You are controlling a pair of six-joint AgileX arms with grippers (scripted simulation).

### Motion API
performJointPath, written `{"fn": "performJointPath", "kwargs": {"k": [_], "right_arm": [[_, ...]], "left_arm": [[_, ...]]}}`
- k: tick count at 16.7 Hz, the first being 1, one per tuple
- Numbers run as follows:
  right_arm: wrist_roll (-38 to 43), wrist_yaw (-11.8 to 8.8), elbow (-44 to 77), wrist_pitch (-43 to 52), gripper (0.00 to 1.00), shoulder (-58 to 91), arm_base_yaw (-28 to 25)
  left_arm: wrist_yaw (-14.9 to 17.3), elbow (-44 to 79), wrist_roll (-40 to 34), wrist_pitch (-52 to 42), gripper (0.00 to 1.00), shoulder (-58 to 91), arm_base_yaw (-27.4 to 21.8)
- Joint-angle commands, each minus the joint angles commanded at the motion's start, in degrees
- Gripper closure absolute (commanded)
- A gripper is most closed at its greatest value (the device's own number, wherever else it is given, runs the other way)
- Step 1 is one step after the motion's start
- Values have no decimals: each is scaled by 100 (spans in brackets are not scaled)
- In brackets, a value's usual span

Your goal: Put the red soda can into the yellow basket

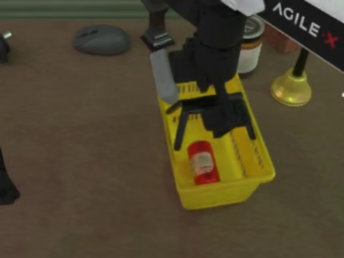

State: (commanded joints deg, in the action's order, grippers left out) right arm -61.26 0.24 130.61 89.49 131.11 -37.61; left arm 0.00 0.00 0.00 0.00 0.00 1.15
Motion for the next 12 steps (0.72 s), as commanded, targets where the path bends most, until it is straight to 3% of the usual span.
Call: {"fn": "performJointPath", "kwargs": {"k": [9,12], "right_arm": [[6,-2,-587,-471,0,-116,-18],[6,-2,-587,-471,23,-116,-18]], "left_arm": [[0,0,0,0,0,0,0],[0,0,0,0,0,0,0]]}}
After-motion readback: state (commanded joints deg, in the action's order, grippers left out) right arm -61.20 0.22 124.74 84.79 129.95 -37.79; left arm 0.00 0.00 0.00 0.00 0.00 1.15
